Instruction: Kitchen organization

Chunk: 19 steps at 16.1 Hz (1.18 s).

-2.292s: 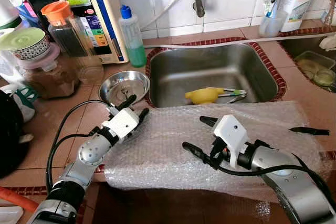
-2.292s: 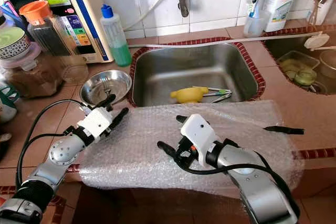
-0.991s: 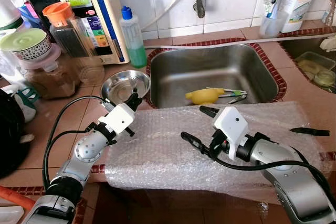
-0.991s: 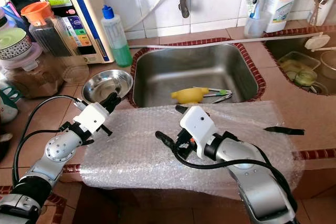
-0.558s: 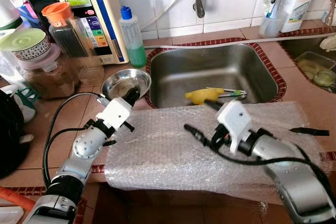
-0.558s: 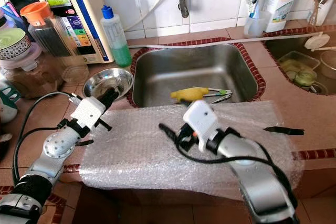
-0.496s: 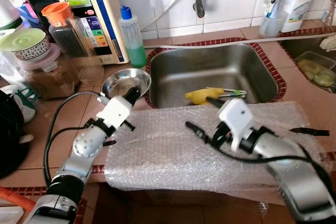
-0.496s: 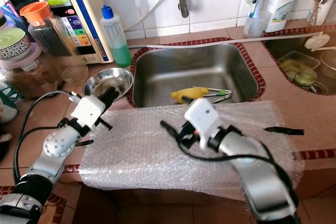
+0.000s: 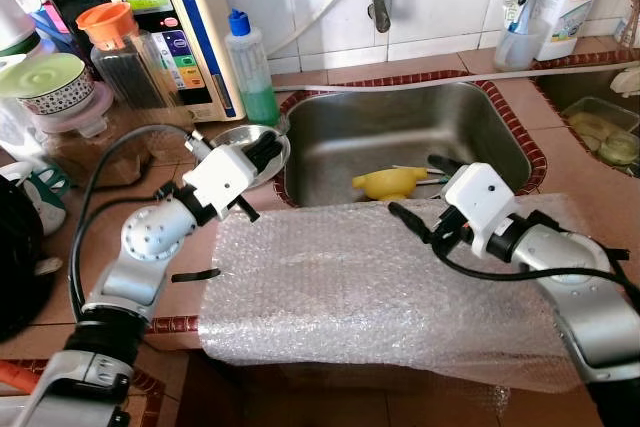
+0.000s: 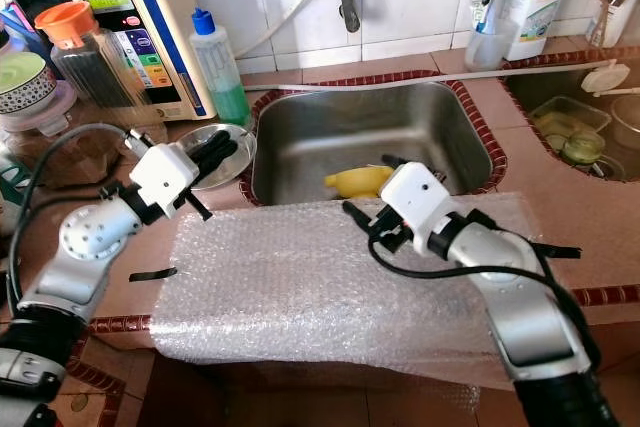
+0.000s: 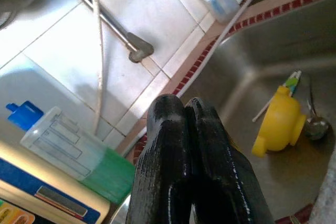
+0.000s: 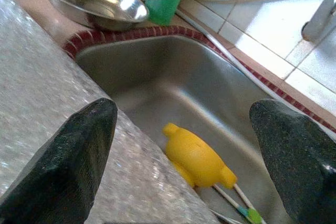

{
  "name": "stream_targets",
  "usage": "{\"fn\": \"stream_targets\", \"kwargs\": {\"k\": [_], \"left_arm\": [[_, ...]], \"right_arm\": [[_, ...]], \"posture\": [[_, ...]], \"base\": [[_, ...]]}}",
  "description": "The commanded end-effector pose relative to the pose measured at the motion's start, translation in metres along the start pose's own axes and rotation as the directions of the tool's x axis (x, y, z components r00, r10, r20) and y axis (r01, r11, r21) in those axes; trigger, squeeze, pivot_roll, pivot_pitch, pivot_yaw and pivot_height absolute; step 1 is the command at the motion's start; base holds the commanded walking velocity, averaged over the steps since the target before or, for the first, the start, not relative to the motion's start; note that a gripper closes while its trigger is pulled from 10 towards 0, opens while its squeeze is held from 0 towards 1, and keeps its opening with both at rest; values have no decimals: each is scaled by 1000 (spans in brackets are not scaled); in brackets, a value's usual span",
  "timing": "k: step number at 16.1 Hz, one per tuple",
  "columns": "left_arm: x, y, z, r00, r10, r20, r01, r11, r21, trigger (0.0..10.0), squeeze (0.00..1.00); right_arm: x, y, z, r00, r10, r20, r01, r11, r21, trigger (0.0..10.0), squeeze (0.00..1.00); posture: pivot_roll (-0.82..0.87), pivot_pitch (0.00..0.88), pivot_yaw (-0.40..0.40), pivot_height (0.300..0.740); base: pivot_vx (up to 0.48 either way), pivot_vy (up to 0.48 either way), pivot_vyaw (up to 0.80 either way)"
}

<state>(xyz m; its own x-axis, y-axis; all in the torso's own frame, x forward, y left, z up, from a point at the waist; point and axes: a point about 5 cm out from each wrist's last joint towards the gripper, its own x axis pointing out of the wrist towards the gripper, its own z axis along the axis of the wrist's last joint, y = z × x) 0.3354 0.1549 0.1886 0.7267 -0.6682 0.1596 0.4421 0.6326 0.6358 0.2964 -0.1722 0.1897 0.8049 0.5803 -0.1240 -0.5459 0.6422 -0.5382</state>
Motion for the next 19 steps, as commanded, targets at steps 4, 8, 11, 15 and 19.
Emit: {"fn": "stream_targets", "kwargs": {"k": [4, 8, 11, 15, 19], "left_arm": [[2, 10, 17, 997, -76, 3, 76, 997, 29, 0, 0], [17, -8, 38, 972, -224, 64, 223, 974, 32, 0, 0], [22, -30, 48, 943, -313, 112, 313, 950, 12, 0, 0], [26, -38, 57, 934, -321, 158, 328, 944, -23, 0, 0], [27, -42, 61, 931, -323, 170, 334, 942, -40, 0, 0]], "right_arm": [[6, -10, 4, 1000, 0, 25, 3, 993, -117, 10000, 0], [21, -18, 9, 999, 19, 40, -10, 973, -231, 10000, 0], [38, -18, 14, 997, 34, 71, -14, 962, -273, 10000, 0], [62, -5, 19, 991, 69, 111, -38, 965, -258, 10000, 0], [82, 6, 18, 988, 92, 121, -63, 973, -221, 10000, 0]], "posture": [[-323, 97, 179, 740], [-326, 96, 181, 740], [-329, 98, 184, 740], [-323, 99, 185, 740], [-307, 100, 178, 740]], "base": [[0, 0, 0], [0, 0, 0], [0, 0, 0], [0, 0, 0], [0, 0, 0]]}}
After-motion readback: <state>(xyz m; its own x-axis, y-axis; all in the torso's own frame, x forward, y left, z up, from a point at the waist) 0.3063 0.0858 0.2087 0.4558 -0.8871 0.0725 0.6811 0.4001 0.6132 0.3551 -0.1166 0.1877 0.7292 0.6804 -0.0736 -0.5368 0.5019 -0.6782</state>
